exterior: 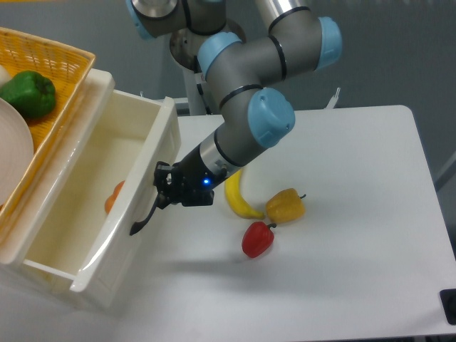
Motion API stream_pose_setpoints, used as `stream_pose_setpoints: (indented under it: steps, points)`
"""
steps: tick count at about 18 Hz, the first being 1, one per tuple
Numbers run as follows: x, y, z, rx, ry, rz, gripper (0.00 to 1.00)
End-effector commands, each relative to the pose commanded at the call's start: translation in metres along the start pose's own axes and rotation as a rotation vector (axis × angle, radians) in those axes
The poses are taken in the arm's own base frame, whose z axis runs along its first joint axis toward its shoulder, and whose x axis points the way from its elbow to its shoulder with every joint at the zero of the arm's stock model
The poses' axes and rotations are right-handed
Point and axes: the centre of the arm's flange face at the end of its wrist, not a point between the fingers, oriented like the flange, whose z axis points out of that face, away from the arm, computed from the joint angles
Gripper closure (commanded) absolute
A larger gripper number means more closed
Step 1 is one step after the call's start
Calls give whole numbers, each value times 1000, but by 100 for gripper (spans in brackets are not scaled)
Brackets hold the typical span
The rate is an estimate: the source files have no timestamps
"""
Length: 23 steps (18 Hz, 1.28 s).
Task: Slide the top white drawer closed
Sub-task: 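Push the white drawer front inward until the drawer shuts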
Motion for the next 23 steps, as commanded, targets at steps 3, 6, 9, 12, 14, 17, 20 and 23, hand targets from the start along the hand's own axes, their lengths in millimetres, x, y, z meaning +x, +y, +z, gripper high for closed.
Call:
stream_pose_setpoints:
  steps: [3, 6, 9, 12, 14, 17, 20, 23]
  points:
    - [9, -2, 7, -10, 4, 0, 100]
    - [20, -3, 13, -19, 6, 16, 100]
    - [30, -5, 22, -31, 10, 21, 100]
    - [42, -6, 30, -43, 15, 27, 100]
    - [49, -7, 36, -52, 19, 37, 100]
    - [56, -8, 41, -59, 21, 39, 100]
    - [60, -8, 44, -63, 24, 42, 100]
    - [65, -8, 48, -66, 28, 50, 100]
